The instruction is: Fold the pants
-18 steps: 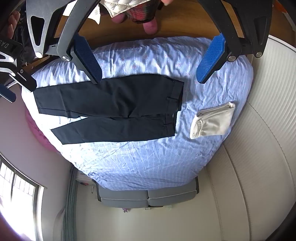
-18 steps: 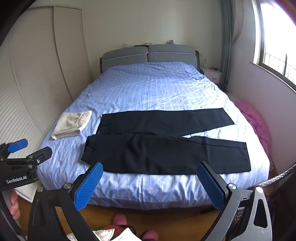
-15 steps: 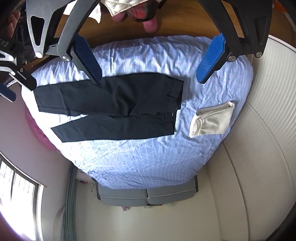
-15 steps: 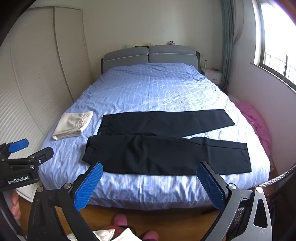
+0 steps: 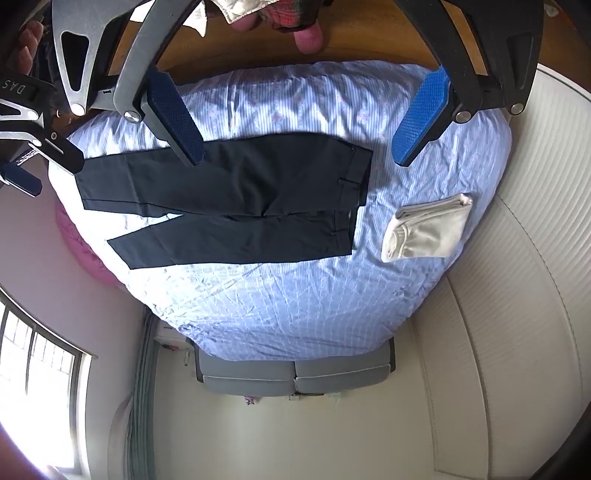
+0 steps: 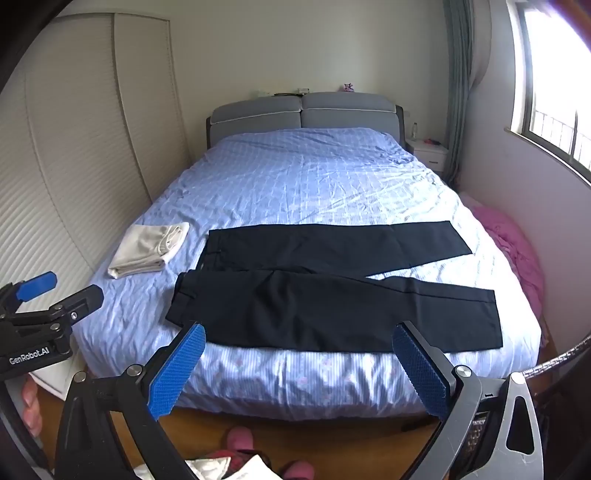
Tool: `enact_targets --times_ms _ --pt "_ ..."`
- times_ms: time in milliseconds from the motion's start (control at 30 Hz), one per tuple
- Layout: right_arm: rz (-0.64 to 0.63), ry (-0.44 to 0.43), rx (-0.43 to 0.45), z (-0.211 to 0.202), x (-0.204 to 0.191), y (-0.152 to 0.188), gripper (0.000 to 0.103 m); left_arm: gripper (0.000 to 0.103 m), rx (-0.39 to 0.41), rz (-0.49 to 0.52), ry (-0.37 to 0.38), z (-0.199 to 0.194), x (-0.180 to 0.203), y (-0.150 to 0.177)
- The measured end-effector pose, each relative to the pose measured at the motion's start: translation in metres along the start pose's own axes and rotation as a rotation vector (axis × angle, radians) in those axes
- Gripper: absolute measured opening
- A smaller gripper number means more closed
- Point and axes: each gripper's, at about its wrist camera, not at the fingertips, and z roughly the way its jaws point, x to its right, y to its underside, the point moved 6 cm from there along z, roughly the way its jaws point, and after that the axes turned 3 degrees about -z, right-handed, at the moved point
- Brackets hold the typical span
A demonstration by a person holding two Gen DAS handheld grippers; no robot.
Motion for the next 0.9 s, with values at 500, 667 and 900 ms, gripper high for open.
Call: enact_targets --times_ms 500,667,900 --pt "-0.012 -0.006 0.008 0.0 -0.0003 -0.0006 0.102 0.103 0.016 0.005 -0.004 0.0011 0.0025 -0.0033" --pt "-0.011 -0.009 0.008 0.0007 -0.0007 -0.0017 0.102 0.103 0.027 0.004 0.007 -0.0008 0.0012 -0.0043" --pt "0.0 -0.015 0.012 0.0048 -0.0005 -0.0062 0.102 0.103 0.042 0.001 0.017 -0.0008 0.0018 -0.0095"
